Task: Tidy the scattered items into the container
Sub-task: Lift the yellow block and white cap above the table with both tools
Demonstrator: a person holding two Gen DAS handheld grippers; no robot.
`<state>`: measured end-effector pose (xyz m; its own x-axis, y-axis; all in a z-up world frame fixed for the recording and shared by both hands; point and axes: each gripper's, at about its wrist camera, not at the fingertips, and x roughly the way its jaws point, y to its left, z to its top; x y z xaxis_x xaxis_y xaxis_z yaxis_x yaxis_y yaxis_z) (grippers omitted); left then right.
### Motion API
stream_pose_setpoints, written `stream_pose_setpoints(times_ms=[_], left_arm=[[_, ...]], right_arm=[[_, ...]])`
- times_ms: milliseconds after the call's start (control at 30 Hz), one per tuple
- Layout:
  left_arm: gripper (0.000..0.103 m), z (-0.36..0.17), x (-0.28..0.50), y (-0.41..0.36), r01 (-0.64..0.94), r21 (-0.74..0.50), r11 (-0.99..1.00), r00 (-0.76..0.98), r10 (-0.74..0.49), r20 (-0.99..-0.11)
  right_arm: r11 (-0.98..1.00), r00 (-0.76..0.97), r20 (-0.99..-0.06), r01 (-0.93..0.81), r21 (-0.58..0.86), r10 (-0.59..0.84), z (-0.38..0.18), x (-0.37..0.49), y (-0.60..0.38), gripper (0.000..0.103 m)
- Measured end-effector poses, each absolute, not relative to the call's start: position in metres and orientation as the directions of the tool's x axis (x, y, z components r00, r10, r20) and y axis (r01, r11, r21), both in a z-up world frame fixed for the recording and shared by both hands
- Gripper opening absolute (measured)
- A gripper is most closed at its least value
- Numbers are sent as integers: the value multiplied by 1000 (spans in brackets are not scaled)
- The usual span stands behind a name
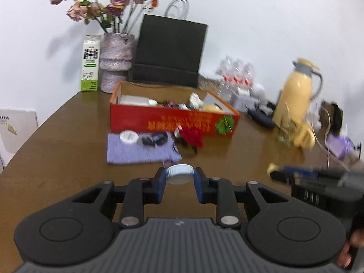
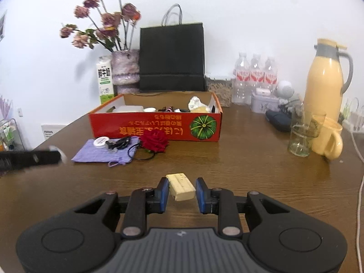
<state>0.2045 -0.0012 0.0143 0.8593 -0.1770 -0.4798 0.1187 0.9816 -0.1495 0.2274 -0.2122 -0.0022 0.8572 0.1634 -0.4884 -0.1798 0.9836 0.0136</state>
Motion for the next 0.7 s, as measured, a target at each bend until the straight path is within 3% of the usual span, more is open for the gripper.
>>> stream_pose_setpoints(times_ms=[167, 700], left_arm=[[27, 5, 184, 1, 168, -228, 959, 818, -264, -510], [27, 5, 163, -2, 175, -208, 962, 823, -259, -506]], right_arm=[[985, 865, -477, -173, 9, 156, 4, 203, -212, 25], [988, 871, -471, -154, 7, 139, 6, 172, -218, 25]])
